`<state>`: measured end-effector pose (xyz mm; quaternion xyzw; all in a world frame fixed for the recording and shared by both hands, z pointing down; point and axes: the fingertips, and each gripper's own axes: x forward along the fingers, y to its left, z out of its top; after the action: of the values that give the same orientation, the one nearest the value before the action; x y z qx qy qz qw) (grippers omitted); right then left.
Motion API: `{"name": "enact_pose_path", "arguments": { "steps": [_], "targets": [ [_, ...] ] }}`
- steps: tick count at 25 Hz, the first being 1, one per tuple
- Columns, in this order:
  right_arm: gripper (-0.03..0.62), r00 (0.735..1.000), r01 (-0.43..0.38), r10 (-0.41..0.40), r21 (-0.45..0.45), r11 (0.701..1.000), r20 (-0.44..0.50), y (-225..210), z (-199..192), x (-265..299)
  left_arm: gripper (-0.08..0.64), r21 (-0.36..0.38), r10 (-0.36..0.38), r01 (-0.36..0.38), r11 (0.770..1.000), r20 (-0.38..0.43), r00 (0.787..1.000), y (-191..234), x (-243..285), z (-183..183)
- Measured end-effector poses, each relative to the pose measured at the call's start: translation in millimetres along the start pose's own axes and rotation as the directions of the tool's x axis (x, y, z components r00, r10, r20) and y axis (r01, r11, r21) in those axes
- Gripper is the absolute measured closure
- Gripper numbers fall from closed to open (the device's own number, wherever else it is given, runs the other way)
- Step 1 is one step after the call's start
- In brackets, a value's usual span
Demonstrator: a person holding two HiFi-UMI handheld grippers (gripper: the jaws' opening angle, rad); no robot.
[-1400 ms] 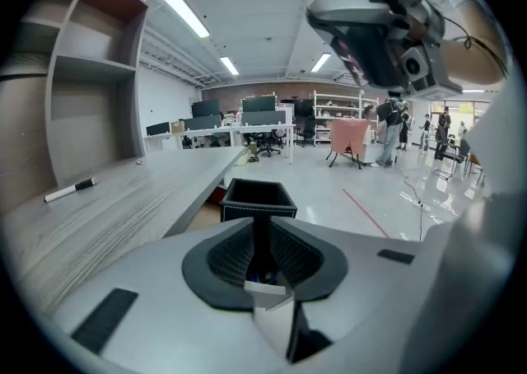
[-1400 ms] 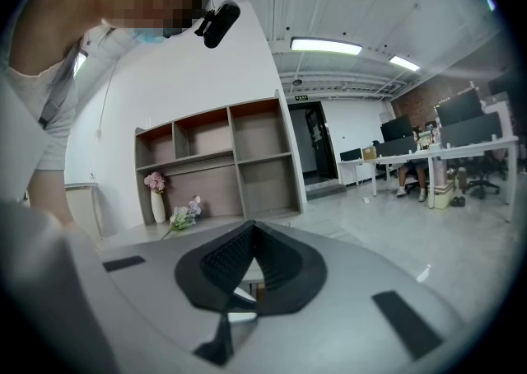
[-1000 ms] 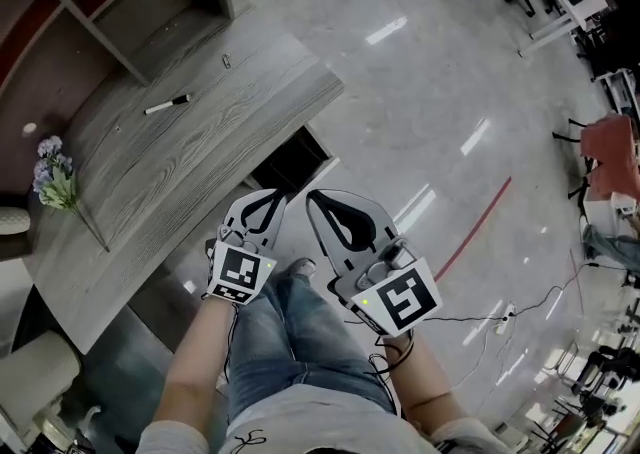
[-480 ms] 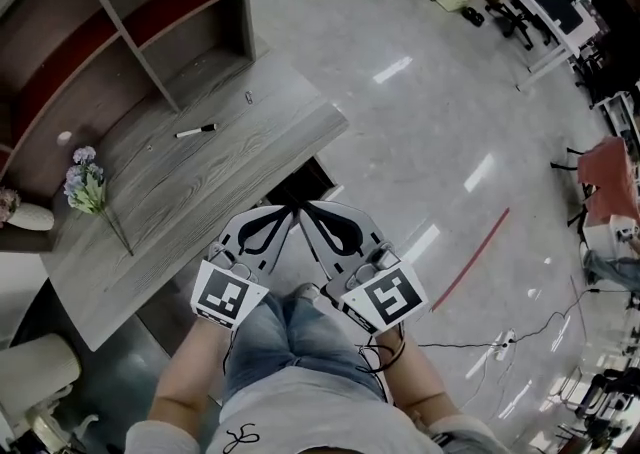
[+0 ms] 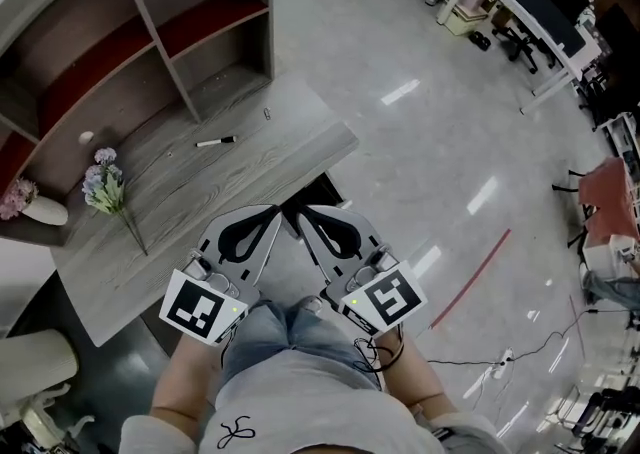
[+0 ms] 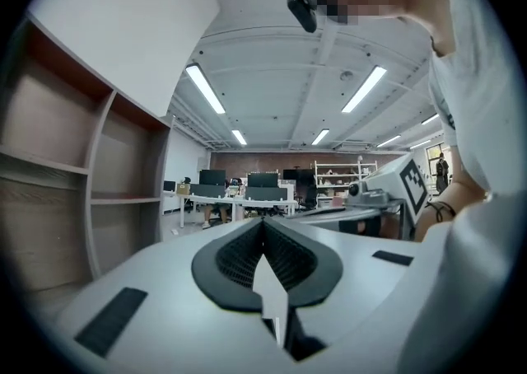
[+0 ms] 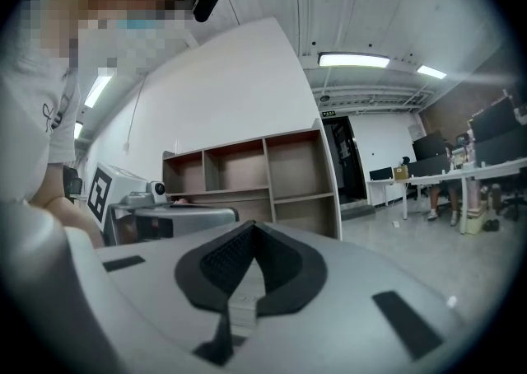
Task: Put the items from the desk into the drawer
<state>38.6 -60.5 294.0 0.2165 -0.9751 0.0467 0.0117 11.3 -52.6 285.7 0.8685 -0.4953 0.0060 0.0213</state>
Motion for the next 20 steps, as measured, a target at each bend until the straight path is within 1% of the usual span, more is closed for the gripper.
{"name": "enact_pose_path", "arguments": {
  "steps": [4,7,8,11,14,20],
  "targets": [
    [0.584,0.998,-0.059,0.059,0.004,0.998,0.005,17.5,9.5,5.5,0.551,0.019,-0.006,0.005,1.000,0.030,1.000,1.6,-10.6,21.0],
    [0.584,0.996,-0.087,0.087,-0.001,0.996,0.009,26.1,15.5,10.7,0.551,0.045,-0.005,0.001,0.999,0.089,0.996,5.8,-15.6,34.0],
    [0.584,0.996,-0.092,0.092,-0.001,0.996,0.012,28.0,17.5,12.3,0.551,0.048,-0.002,-0.002,0.999,0.087,0.996,7.6,-17.1,34.7],
    [0.584,0.995,-0.097,0.097,-0.008,0.995,0.029,30.9,24.9,15.7,0.549,0.038,0.012,-0.014,0.999,0.050,0.999,11.8,-22.1,32.6],
    [0.584,0.994,-0.098,0.099,-0.021,0.995,0.043,32.5,33.2,18.6,0.551,0.048,0.010,-0.013,0.999,0.061,0.998,12.6,-25.9,38.3],
    [0.584,0.993,-0.103,0.105,-0.038,0.994,0.052,35.4,39.5,23.3,0.551,0.054,0.011,-0.013,0.998,0.051,0.999,14.0,-30.4,40.2]
  ]
}}
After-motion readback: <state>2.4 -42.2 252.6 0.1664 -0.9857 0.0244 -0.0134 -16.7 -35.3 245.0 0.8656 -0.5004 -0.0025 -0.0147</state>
